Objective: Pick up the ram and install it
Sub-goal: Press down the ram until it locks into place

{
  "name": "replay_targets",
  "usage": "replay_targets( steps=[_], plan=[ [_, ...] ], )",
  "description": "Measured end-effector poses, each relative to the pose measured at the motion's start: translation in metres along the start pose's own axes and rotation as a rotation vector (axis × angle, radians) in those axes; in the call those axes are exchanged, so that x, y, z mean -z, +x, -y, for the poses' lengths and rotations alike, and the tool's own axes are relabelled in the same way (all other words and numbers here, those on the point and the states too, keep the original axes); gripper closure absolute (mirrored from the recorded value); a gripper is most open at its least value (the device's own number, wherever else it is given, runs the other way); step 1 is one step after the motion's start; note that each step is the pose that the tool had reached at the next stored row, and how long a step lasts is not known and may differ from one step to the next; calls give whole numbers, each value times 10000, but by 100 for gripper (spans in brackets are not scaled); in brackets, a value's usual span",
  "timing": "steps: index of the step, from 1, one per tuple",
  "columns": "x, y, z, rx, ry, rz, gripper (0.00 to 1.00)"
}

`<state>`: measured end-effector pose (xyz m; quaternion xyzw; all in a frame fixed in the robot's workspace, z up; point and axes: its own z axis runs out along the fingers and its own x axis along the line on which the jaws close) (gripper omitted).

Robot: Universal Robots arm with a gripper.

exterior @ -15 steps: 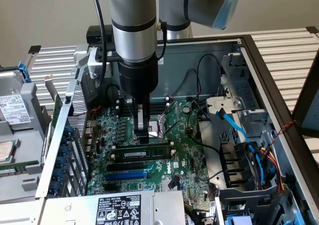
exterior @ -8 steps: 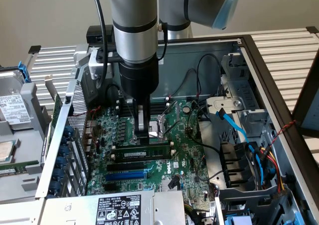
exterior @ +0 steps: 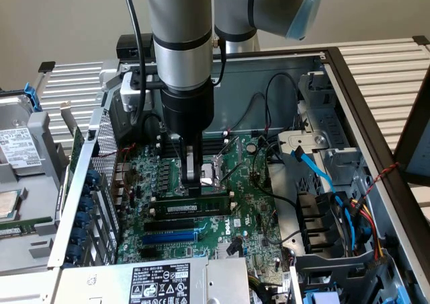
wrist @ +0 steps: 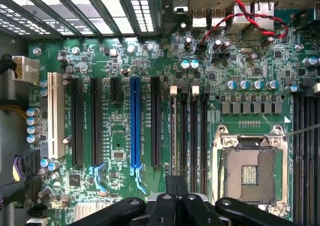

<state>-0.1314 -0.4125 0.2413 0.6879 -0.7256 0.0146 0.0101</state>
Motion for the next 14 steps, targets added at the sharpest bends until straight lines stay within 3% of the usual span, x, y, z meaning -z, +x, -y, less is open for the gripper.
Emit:
replay_targets(
  steps=[14],
  plan=[
    [-36,-2,0,0,2,4,90]
  ],
)
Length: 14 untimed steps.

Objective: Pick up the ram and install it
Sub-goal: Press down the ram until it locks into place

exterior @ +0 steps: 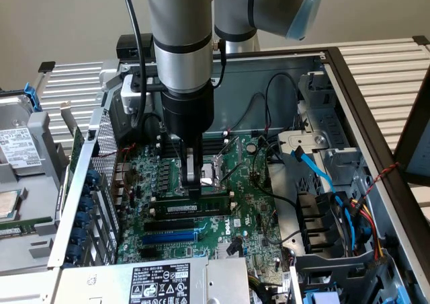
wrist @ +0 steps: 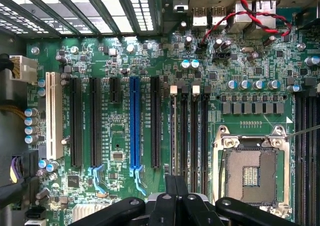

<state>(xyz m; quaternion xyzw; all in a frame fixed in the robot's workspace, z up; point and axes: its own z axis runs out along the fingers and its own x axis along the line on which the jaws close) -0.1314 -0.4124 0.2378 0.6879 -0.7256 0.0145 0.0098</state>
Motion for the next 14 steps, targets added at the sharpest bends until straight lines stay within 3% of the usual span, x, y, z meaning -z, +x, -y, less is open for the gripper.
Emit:
replay_targets(
  steps=[14],
  plan=[
    [-25,-1,0,0,-2,-2,90]
  ],
)
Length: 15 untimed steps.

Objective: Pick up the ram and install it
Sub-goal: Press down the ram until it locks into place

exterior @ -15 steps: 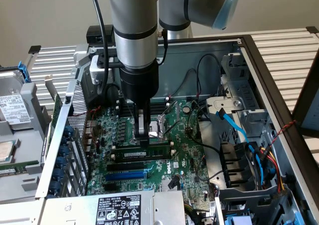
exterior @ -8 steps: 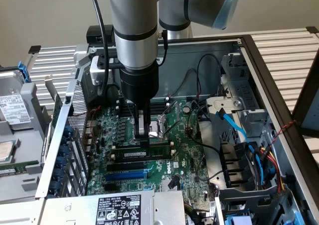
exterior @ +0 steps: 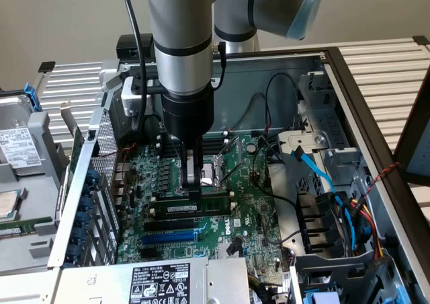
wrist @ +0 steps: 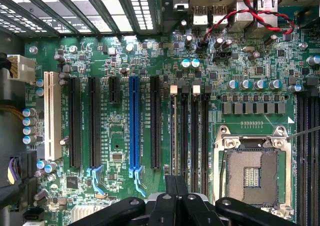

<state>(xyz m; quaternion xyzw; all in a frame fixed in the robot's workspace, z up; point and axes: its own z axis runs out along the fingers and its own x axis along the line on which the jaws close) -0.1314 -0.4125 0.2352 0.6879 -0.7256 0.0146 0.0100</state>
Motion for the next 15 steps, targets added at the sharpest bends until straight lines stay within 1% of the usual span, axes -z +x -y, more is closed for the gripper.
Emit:
replay_targets(
  steps=[15],
  plan=[
    [-30,-1,0,0,-1,-2,90]
  ],
)
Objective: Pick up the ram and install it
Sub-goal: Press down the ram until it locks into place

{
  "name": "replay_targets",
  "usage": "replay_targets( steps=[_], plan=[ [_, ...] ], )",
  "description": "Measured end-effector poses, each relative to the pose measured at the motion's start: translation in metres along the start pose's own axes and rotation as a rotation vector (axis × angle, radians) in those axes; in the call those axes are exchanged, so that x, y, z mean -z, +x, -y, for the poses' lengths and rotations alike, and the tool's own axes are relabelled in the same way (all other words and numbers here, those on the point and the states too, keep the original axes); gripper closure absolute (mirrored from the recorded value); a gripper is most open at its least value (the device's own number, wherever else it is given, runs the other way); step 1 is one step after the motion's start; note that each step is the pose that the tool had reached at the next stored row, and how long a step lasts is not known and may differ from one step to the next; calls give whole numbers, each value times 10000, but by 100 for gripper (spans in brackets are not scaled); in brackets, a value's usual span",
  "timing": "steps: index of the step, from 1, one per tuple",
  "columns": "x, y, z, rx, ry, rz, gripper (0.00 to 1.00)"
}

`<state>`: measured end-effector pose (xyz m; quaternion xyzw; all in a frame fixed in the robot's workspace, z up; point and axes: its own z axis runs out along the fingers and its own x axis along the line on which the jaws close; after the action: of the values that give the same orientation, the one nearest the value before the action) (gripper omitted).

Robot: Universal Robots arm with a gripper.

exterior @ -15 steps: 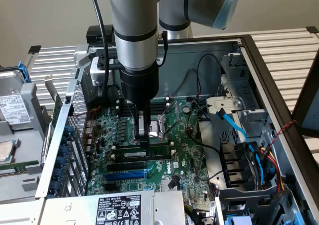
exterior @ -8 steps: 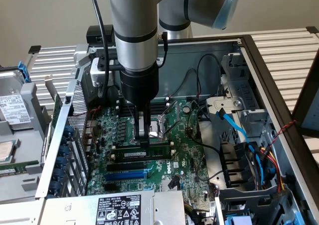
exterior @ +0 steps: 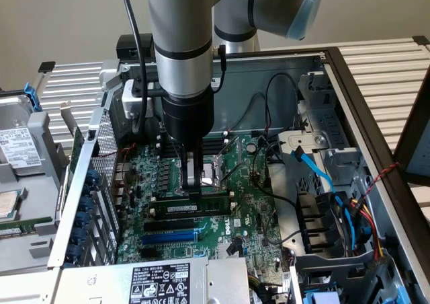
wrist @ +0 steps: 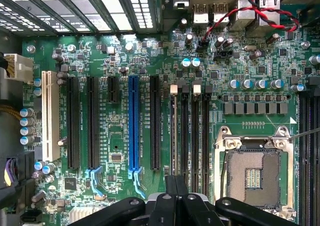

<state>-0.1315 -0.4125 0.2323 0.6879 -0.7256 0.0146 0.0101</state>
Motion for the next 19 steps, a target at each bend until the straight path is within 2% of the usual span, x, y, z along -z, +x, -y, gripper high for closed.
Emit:
replay_targets(
  steps=[19],
  plan=[
    [-31,-7,0,0,0,1,90]
  ],
)
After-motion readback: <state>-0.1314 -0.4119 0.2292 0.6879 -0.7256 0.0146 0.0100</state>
